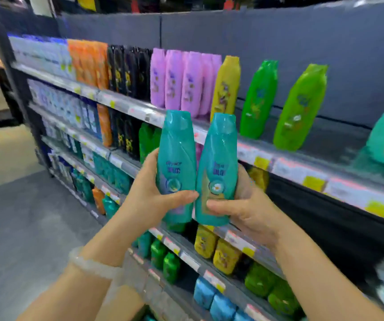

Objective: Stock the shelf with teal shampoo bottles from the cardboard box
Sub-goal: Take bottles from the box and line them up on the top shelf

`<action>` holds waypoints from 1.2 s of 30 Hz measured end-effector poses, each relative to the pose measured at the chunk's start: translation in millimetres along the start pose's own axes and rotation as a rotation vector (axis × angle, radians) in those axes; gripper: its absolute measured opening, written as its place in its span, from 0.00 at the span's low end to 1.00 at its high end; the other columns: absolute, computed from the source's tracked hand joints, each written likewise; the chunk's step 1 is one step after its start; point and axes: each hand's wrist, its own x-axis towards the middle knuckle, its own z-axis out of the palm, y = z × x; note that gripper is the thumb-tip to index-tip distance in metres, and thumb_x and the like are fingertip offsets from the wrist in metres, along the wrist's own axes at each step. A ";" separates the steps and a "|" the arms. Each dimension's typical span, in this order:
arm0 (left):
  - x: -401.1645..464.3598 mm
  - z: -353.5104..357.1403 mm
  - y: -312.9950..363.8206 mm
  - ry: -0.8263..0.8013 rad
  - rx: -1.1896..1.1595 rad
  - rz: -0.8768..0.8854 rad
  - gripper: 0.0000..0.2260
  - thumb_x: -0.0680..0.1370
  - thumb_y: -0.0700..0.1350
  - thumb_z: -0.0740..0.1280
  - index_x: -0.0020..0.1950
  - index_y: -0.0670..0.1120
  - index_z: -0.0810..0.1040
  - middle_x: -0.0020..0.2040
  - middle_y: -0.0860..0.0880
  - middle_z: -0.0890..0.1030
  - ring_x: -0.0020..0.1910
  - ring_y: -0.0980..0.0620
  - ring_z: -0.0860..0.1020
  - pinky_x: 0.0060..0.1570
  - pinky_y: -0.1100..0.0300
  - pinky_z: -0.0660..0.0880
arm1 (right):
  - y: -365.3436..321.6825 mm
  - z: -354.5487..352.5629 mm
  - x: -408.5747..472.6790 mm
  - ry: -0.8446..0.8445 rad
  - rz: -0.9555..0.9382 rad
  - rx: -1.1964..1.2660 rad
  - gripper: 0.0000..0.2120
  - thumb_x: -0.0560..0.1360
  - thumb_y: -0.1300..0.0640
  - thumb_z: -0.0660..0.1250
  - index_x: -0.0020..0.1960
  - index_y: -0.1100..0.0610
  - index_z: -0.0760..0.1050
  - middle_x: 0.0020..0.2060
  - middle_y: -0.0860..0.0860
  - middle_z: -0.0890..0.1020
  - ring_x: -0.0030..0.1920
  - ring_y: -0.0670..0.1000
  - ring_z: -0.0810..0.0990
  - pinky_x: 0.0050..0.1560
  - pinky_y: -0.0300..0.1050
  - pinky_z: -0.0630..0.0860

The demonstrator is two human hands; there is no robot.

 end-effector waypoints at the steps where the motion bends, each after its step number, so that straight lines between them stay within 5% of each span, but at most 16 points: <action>1: 3.7 13.0 12.3 -0.036 -0.007 0.016 0.28 0.65 0.31 0.74 0.58 0.53 0.69 0.48 0.52 0.84 0.44 0.56 0.84 0.37 0.62 0.80 | -17.8 -6.1 -11.1 0.023 -0.023 -0.019 0.34 0.62 0.74 0.67 0.66 0.55 0.66 0.55 0.55 0.81 0.51 0.55 0.81 0.50 0.51 0.80; 8: 15.6 122.7 55.2 -0.257 -0.109 0.045 0.27 0.65 0.32 0.73 0.59 0.48 0.70 0.49 0.48 0.84 0.44 0.53 0.84 0.37 0.63 0.80 | -91.0 -62.9 -96.9 0.279 -0.090 -0.149 0.34 0.63 0.72 0.68 0.65 0.53 0.65 0.54 0.52 0.81 0.51 0.53 0.81 0.51 0.52 0.79; 13: 28.9 205.5 72.9 -0.347 -0.045 0.107 0.31 0.63 0.30 0.75 0.62 0.46 0.68 0.51 0.49 0.82 0.40 0.61 0.83 0.34 0.68 0.78 | -125.1 -112.5 -148.1 0.399 -0.161 -0.145 0.34 0.62 0.72 0.68 0.64 0.52 0.66 0.52 0.51 0.82 0.49 0.51 0.81 0.50 0.50 0.80; 16: 40.7 252.3 83.2 -0.371 -0.015 0.142 0.34 0.61 0.32 0.78 0.61 0.51 0.68 0.52 0.51 0.81 0.43 0.61 0.82 0.36 0.68 0.78 | -148.0 -145.1 -170.6 0.457 -0.191 -0.133 0.32 0.61 0.73 0.68 0.61 0.53 0.67 0.50 0.52 0.82 0.47 0.50 0.82 0.45 0.46 0.80; 21: 55.9 312.1 93.0 -0.351 -0.036 0.142 0.33 0.59 0.34 0.79 0.53 0.59 0.70 0.49 0.52 0.82 0.43 0.58 0.83 0.33 0.65 0.79 | -175.5 -195.0 -188.7 0.501 -0.193 -0.222 0.32 0.61 0.71 0.68 0.62 0.53 0.66 0.52 0.54 0.80 0.50 0.55 0.80 0.53 0.55 0.77; 27: 74.0 326.3 93.3 -0.244 -0.034 0.139 0.28 0.64 0.30 0.75 0.56 0.54 0.70 0.48 0.49 0.81 0.40 0.54 0.82 0.31 0.61 0.80 | -183.7 -250.4 -209.9 0.663 -0.234 -0.270 0.31 0.58 0.68 0.70 0.58 0.50 0.69 0.44 0.47 0.83 0.42 0.45 0.82 0.40 0.41 0.79; 36: 113.9 300.0 77.7 -0.147 -0.003 0.084 0.29 0.65 0.33 0.75 0.59 0.50 0.68 0.51 0.48 0.80 0.48 0.47 0.81 0.40 0.56 0.79 | -178.1 -277.7 -190.4 0.765 -0.184 -0.382 0.30 0.66 0.75 0.71 0.56 0.46 0.67 0.48 0.50 0.81 0.47 0.50 0.81 0.48 0.48 0.80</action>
